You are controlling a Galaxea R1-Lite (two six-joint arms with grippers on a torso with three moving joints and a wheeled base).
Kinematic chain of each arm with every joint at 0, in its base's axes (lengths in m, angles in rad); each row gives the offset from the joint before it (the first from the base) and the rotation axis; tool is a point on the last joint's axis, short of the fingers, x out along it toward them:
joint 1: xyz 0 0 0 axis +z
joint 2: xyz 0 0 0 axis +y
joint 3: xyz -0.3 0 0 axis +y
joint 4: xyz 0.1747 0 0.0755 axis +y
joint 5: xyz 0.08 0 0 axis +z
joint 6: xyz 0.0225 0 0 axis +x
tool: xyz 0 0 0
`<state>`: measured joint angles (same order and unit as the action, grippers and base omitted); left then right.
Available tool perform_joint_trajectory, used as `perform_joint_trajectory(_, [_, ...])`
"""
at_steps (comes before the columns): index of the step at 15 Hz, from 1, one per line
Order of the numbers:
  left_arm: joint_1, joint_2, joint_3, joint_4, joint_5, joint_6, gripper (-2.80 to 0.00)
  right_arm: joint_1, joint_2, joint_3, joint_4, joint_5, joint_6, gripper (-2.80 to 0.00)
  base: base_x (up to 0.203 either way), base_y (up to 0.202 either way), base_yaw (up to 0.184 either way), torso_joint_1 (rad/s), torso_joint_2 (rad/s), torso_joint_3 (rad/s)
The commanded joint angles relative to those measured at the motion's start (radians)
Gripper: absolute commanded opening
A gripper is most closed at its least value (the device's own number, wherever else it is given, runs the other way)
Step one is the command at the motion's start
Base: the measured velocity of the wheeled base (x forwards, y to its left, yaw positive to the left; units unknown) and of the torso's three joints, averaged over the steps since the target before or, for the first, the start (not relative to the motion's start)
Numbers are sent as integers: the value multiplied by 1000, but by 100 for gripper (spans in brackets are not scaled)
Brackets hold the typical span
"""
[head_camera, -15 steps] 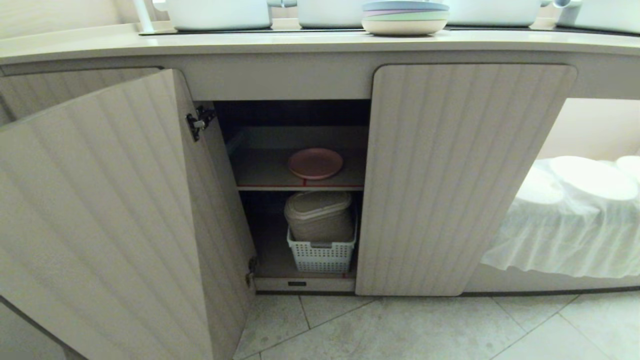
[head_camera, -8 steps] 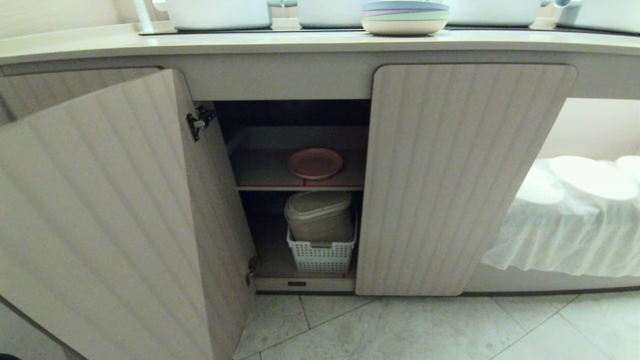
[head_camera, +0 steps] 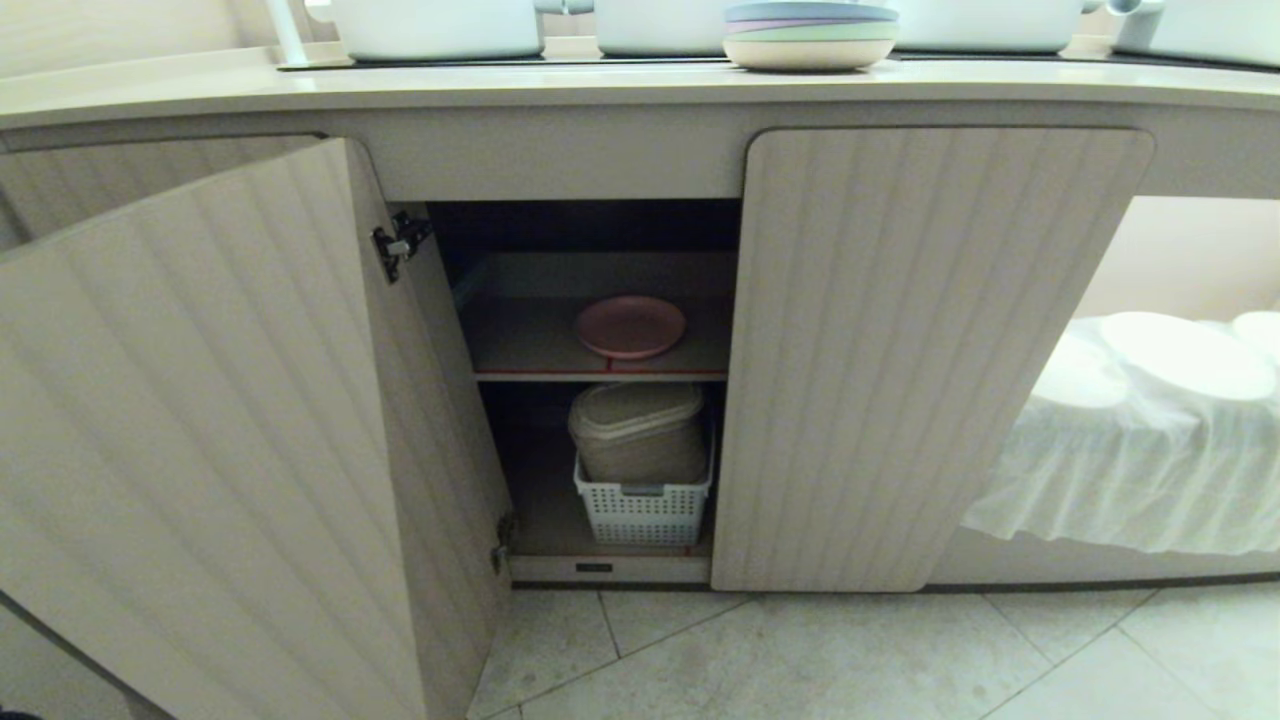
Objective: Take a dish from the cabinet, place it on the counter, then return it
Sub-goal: Close the cabinet door
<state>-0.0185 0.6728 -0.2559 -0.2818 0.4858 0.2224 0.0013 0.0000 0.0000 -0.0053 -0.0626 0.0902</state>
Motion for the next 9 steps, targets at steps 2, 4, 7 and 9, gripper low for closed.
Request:
perform_joint_trajectory(2, [0, -25, 11, 1, -4, 2, -280, 0, 0, 0, -1, 0, 0, -280, 0, 0, 0, 0, 0, 0])
perform_joint_trajectory(4, [0, -37, 18, 1, -10, 2, -280, 0, 0, 0, -1, 0, 0, -280, 0, 0, 0, 0, 0, 0])
perform_joint_trajectory(7, [7, -67, 26, 11, 1, 22, -280, 0, 0, 0, -1, 0, 0, -280, 0, 0, 0, 0, 0, 0])
perform_joint_trajectory(9, [11, -99, 25, 17, 30, 76, -280, 0, 0, 0, -1, 0, 0, -280, 0, 0, 0, 0, 0, 0])
